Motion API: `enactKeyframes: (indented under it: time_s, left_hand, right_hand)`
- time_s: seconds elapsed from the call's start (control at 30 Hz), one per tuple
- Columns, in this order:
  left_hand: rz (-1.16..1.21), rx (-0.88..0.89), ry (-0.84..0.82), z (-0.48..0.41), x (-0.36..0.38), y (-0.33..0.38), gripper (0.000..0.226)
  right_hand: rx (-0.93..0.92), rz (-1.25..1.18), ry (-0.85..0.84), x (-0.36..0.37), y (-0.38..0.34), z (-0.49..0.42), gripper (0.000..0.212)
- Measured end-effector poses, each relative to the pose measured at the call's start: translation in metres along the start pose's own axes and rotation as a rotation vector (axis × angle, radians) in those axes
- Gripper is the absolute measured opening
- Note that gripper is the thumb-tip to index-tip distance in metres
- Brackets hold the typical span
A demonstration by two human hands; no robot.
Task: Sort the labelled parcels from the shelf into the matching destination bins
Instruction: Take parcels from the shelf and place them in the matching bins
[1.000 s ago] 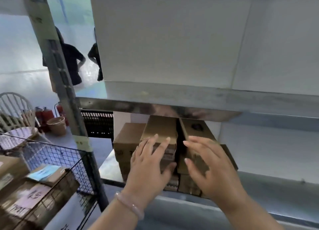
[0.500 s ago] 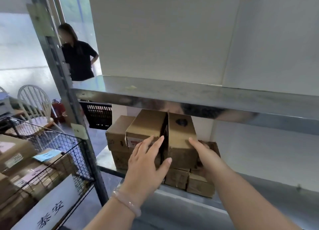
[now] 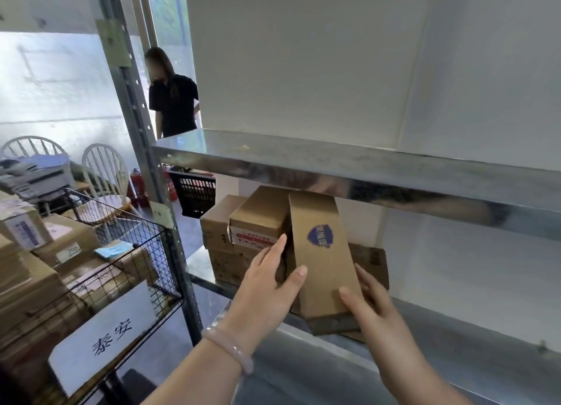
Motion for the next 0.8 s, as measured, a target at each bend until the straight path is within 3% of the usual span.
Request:
enactKeyframes:
  time_s: [0.1, 0.27, 0.37, 0.43, 0.53, 0.67, 0.73, 0.8]
  left_hand:
    - [0.176, -0.143, -0.007, 0.009, 0.012, 0.004, 0.061]
    - [0.223, -0.251, -0.058, 0.019, 0.027, 0.002, 0.110]
    - [0.304, -0.320, -0.032, 0.022, 0.028, -0.001, 0.116]
    - [0.438, -0.374, 0.001, 0.021, 0.023, -0.005, 0.100]
    - [0.692, -0.494, 0.005, 0.024, 0.013, -0.019, 0.085]
    - [0.836, -0.522, -0.035, 0.032, 0.009, -0.032, 0.071]
    - [0.866, -0.544, -0.005, 0.034, 0.005, -0.038, 0.067]
    - [0.840, -0.542, 0.056, 0.036, -0.004, -0.045, 0.060]
  right_hand:
    - [-0.192, 0.207, 0.020, -0.009, 0.002, 0.019, 0.064]
    - [-0.454, 0.413, 0.058, -0.011, 0.001, 0.043, 0.083]
    - [-0.587, 0.501, 0.010, -0.009, -0.005, 0.049, 0.082]
    - [-0.564, 0.365, 0.005, -0.014, -0.012, 0.046, 0.068]
    - [-0.380, 0.115, -0.010, -0.016, -0.021, 0.029, 0.048]
    - [-0.001, -0.077, -0.388, 0.020, -0.019, 0.020, 0.062]
    - [-0.067, -0.050, -0.467, 0.035, -0.023, 0.022, 0.064]
    - [-0.195, 0.040, -0.435, 0.045, -0.026, 0.021, 0.065]
Point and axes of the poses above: each hand's wrist, its own z-axis away from the middle knuckle, its own x-axis out of the palm, y = z × x, the point moved 7 cm from there along -z, towards the middle knuckle, and after that the axes turned 15 degrees about y, right-handed, at the moved point
